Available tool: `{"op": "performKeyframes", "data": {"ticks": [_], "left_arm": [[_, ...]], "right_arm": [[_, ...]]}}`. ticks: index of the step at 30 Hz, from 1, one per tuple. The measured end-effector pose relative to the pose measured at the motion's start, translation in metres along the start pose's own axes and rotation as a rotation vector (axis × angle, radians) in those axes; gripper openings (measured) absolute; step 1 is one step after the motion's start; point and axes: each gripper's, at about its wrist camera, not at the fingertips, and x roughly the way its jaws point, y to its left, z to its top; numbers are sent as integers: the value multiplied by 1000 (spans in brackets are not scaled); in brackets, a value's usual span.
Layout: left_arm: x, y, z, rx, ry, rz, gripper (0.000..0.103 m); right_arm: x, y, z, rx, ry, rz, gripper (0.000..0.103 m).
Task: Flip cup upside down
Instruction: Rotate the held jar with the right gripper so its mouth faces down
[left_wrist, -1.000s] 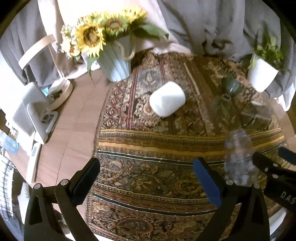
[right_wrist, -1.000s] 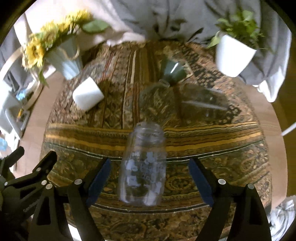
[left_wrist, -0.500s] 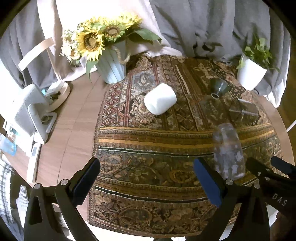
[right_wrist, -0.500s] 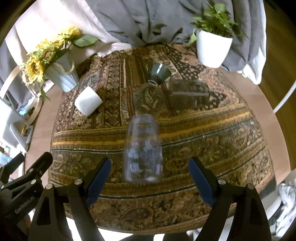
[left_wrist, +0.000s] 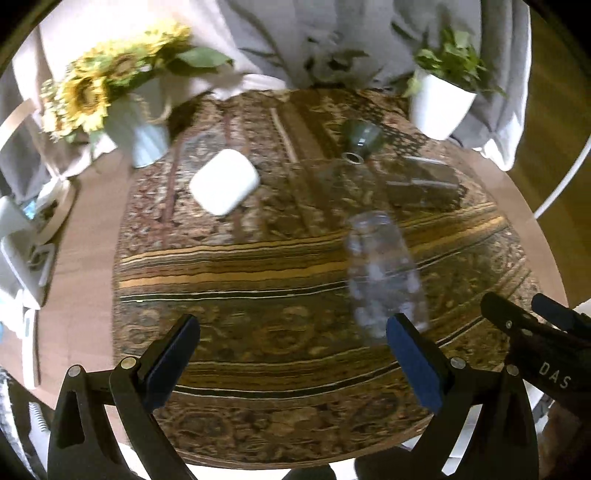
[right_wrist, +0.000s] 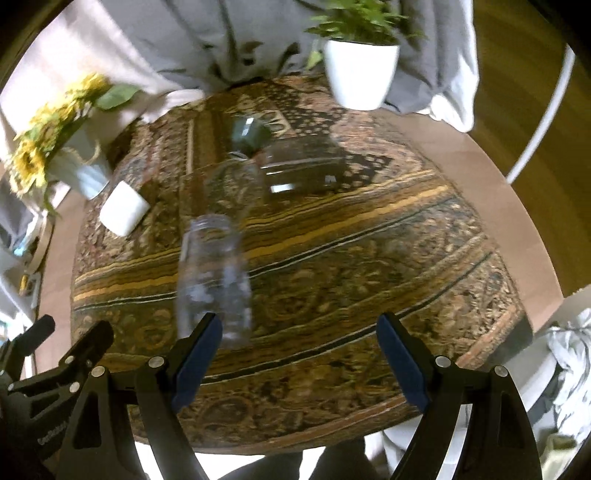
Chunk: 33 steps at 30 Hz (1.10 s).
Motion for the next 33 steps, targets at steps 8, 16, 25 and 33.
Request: {"op": "performKeyframes", "data": {"ticks": [8,16,25,33], "left_arm": [[13,-41,5,31,34,-56,103],[46,-68,0,15,84,-57,99],[79,-77,-6,-18,135,-51,74],[78,-78,-6,-32,140,-38,71]], "right_arm": [[3,-38,9,25,-1,-28,85],[24,-69,13,3,47,-43,86],[43,-82,19,-70,57,-31,86],[47,-82,22,-107,66,6,86]]}}
